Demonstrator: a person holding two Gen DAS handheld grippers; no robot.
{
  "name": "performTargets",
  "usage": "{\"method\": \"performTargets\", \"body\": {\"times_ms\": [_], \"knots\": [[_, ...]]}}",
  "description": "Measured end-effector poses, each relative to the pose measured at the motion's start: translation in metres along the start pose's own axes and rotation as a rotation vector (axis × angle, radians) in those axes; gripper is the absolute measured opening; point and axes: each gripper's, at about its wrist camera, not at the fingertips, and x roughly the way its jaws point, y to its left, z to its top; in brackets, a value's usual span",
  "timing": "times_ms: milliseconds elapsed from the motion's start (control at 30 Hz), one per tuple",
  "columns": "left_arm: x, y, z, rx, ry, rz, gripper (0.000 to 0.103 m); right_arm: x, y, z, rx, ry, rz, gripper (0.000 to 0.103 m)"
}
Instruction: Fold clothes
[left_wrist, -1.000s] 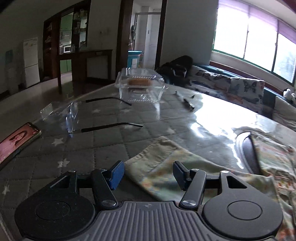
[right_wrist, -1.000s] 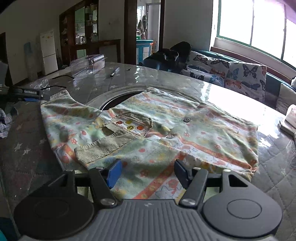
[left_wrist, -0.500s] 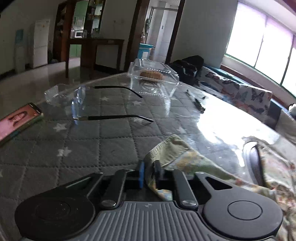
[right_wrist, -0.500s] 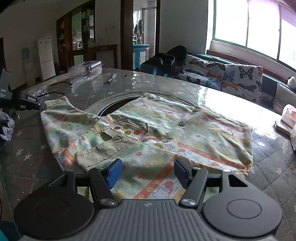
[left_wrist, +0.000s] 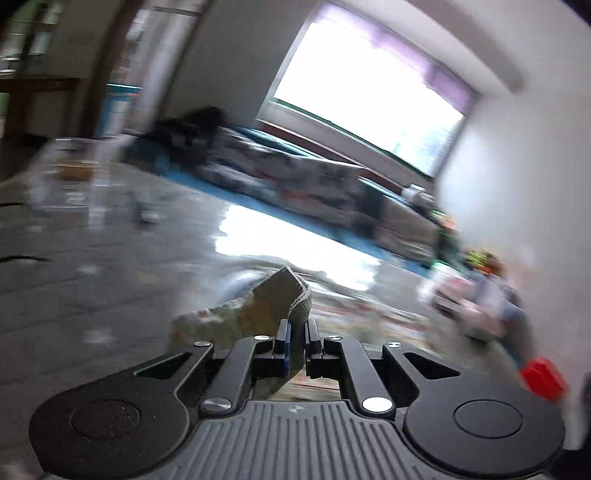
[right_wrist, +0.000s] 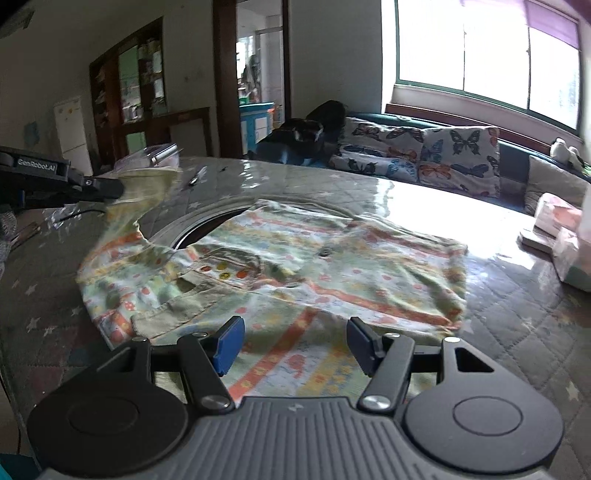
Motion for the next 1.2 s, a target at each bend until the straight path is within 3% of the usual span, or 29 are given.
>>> {"method": "performTargets", "body": {"times_ms": [167,333,533,667,700,767,967,1200], "knots": [[0.027,-0.051,-0.009,0.055,0.076,-0.156,0.007,-0.013,-0.019,-0.007,0.053,-0.017,-0.042,0.062],[0.042,-0.083,-0.024,0.109,0.126,-0.251,0.008,-0.02,-0.037,-0.013,0.105,-0.023,-0.072,0.059],[0.052,-0.103,-0.053,0.19,0.215,-0.288,0.009,-0.02,-0.048,-0.015,0.137,-0.022,-0.089,0.054],[0.055,-0.099,-0.063,0.204,0.268,-0.302,0.019,-0.018,-0.049,-0.012,0.155,-0.023,-0.081,0.052],[0.054,-0.097,-0.063,0.209,0.271,-0.304,0.029,-0.017,-0.049,-0.012,0.158,-0.024,-0.08,0.048],[0.051,-0.093,-0.061,0.222,0.263,-0.298,0.042,-0.014,-0.049,-0.01,0.181,-0.016,-0.054,0.045],[0.042,-0.058,-0.047,0.228,0.2,-0.177,0.042,0.008,-0.036,-0.006,0.18,0.028,0.017,0.037],[0.039,-0.006,-0.039,0.204,0.185,0.001,0.042,0.035,-0.028,-0.009,0.177,0.085,0.023,0.029]]}}
